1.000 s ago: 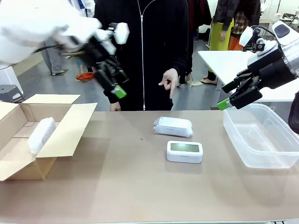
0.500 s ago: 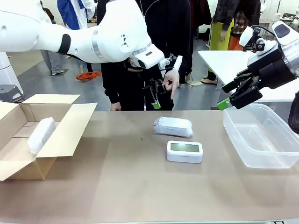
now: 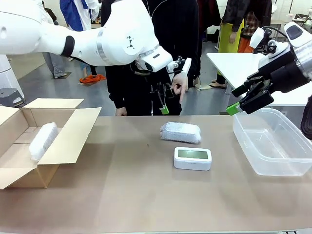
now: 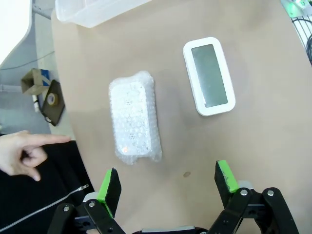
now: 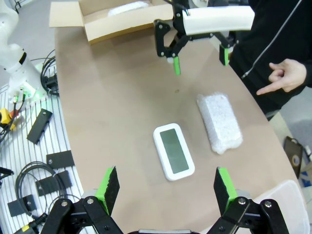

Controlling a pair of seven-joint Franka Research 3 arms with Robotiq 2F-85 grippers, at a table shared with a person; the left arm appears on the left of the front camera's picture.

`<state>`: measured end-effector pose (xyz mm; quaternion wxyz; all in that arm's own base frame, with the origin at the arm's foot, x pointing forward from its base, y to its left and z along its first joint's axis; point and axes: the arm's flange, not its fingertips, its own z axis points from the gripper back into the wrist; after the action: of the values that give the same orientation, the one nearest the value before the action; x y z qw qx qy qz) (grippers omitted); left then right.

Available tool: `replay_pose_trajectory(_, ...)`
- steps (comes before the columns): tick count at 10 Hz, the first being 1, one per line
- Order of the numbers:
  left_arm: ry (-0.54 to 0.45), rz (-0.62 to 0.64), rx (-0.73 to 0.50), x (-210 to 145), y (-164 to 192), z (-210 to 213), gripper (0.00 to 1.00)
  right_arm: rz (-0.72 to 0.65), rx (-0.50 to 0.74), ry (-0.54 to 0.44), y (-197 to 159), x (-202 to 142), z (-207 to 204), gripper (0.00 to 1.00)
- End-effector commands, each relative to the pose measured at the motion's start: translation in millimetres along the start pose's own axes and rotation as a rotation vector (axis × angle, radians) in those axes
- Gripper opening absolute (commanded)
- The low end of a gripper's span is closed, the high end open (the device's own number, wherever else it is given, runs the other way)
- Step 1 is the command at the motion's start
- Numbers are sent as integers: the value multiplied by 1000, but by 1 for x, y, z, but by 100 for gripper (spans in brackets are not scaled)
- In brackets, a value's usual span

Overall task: Separate and place wrapped and unwrapped clocks.
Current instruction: Pick up the Digital clock indicated by the person.

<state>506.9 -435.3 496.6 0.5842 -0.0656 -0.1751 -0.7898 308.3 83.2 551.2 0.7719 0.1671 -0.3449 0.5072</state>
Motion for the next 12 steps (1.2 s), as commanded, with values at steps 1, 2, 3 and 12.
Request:
replay_pose_trajectory(1,-1,60,-59,16,24,-39,100,3,24,-21,-1,-3,-2,100)
replay_pose_trajectory(2,18,76,-83,22,34,-57,100,3,24,-21,-1,-3,-2,100)
replay_pose_trajectory(3,44,110,-81,25,43,-73,100,3,24,-21,-1,-3,-2,100)
replay_pose_trajectory(12,220,119,-55,31,84,-148,100,3,24,-21,-1,-3,-2,100)
